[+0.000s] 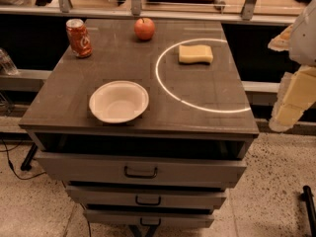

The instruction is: Place sponge into paper bowl

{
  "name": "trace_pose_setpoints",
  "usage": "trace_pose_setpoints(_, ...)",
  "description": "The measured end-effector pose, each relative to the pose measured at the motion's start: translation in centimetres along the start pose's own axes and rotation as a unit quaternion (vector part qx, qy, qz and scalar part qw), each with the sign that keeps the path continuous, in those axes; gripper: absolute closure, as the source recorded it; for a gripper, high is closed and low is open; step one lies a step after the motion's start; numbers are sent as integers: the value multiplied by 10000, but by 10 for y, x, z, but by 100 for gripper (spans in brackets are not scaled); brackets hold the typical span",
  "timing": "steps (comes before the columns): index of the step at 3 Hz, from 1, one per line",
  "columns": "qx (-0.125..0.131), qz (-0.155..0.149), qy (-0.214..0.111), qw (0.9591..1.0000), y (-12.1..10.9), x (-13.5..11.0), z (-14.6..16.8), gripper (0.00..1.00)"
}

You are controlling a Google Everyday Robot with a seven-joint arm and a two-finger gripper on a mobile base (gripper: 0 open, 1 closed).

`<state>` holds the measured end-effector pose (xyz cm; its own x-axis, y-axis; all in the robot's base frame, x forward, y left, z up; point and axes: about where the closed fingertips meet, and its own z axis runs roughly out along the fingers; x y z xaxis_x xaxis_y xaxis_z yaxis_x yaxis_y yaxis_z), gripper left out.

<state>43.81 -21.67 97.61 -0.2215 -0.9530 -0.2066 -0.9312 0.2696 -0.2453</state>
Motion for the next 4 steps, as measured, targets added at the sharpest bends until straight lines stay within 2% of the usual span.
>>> trace_pose_setpoints(1,10,-2,-36,10000,-4,1,1,0)
trace_pose_setpoints(2,70,-68,-364,9993,-45,6,16,0)
trace_pose_setpoints(3,85,-99,-928,9956,-133,9,66,0)
trace_pose_setpoints(4,134,213,-1552,9876,-205,0,125,0)
